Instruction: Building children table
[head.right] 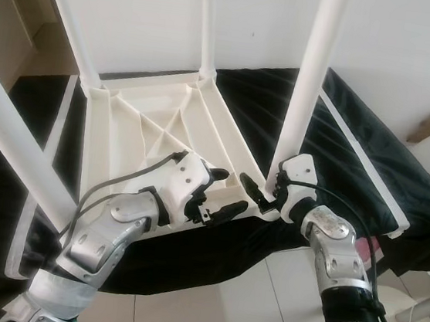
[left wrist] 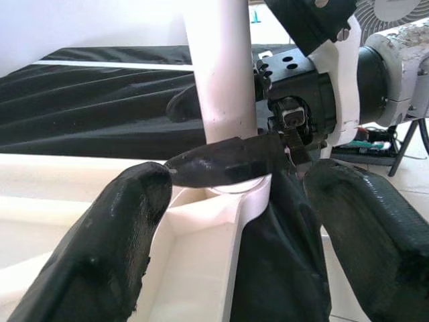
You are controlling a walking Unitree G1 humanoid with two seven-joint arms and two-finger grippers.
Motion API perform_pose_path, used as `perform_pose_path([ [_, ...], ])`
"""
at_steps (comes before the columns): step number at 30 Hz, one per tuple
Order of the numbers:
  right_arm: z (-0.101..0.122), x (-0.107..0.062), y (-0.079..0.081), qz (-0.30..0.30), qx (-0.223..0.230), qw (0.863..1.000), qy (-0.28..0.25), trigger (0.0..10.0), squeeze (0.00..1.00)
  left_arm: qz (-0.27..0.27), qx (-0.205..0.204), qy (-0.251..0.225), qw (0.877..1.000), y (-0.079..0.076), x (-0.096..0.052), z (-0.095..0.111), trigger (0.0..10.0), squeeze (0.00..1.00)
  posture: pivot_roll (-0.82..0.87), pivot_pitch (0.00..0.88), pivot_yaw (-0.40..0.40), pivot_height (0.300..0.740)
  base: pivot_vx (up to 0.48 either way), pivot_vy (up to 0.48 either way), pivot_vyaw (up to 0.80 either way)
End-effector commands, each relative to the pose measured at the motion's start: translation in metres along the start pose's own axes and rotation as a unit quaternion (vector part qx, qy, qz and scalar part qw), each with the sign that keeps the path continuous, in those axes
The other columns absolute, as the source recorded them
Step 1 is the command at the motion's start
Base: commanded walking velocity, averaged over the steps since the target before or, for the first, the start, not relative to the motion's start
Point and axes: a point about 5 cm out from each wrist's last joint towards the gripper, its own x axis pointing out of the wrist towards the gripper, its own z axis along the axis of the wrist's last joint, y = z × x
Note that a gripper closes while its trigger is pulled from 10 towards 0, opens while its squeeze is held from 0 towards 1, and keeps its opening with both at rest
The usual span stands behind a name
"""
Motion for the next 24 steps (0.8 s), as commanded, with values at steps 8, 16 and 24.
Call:
perform_pose_path([
  [8, -0.012, -0.004, 0.005, 0.031, 0.009, 0.999, 0.017, 0.0, 0.00, 0.026, -0.002, 0.004, 1.000, 0.005, -0.004, -0.002, 10.0, 0.00, -0.04, 0.000, 0.030, 0.740, 0.000, 0.000, 0.00],
  [16, -0.015, -0.005, 0.004, 0.020, 0.026, 0.999, 0.020, 10.0, 0.00, 0.021, -0.006, 0.005, 1.000, 0.003, -0.004, -0.003, 10.0, 0.00, -0.05, 0.000, 0.038, 0.740, 0.000, 0.000, 0.00],
  [24, -0.018, -0.004, -0.003, -0.078, 0.031, 0.996, 0.028, 10.0, 0.00, 0.019, -0.012, 0.005, 1.000, 0.001, -0.004, -0.004, 10.0, 0.00, -0.05, 0.000, 0.040, 0.740, 0.000, 0.000, 0.00],
])
